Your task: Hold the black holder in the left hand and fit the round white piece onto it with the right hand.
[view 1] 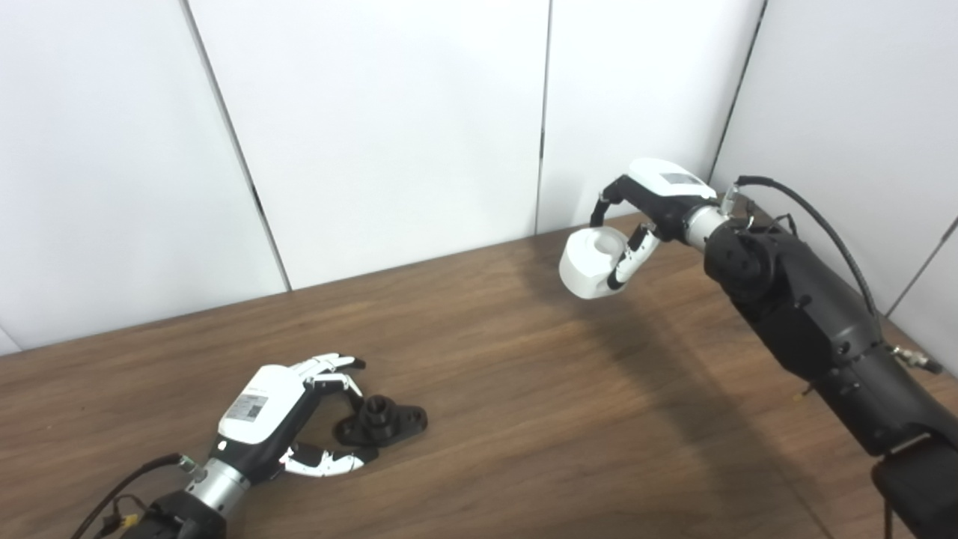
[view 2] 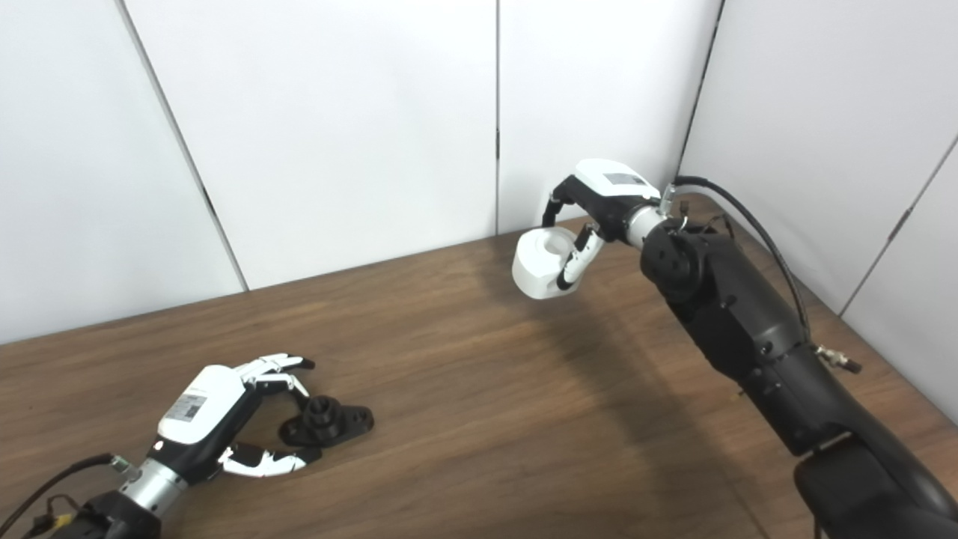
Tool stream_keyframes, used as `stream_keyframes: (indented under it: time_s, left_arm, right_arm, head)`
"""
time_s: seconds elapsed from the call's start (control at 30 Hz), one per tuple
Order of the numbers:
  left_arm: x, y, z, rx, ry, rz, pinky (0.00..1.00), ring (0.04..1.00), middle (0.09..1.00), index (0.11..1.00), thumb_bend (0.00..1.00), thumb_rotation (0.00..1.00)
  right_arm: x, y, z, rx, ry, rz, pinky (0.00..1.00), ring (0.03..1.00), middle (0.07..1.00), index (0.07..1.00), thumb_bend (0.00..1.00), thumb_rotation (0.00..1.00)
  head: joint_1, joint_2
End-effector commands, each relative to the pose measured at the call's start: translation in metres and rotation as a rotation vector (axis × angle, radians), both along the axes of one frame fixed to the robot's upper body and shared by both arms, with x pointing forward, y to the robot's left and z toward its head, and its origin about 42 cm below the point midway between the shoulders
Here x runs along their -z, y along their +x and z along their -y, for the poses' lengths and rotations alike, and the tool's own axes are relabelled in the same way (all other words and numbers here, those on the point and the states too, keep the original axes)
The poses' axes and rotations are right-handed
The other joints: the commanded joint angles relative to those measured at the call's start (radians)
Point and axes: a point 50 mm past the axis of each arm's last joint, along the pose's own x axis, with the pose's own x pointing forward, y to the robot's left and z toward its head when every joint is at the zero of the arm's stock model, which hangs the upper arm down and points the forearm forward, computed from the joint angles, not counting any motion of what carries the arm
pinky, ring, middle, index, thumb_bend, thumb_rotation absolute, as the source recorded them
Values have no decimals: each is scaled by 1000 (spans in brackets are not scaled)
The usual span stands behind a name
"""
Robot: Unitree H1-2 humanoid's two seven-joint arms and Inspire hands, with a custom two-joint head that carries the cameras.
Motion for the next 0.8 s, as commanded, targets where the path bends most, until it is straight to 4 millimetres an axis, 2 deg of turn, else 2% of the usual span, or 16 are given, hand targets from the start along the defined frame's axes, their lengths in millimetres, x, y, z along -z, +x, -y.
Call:
stream_keyframes:
  time_s: [0.0,0.27,0.77]
  left_arm:
    - [47,-26,-33,-56,205,-190,682,851,832,520,947,246]
    - [46,-24,-31,-53,187,-189,673,853,830,513,950,246]
    - [46,-25,-20,-56,167,-195,669,848,821,500,972,226]
  right_arm:
    - [-39,3,-7,-43,-17,103,780,818,745,481,523,130]
    - [-46,-1,-31,-126,-10,106,763,810,744,481,522,128]
    - [-57,-8,-62,-253,10,94,769,820,748,481,523,132]
  head:
    - [4,3]
    - [31,8]
    - [98,23]
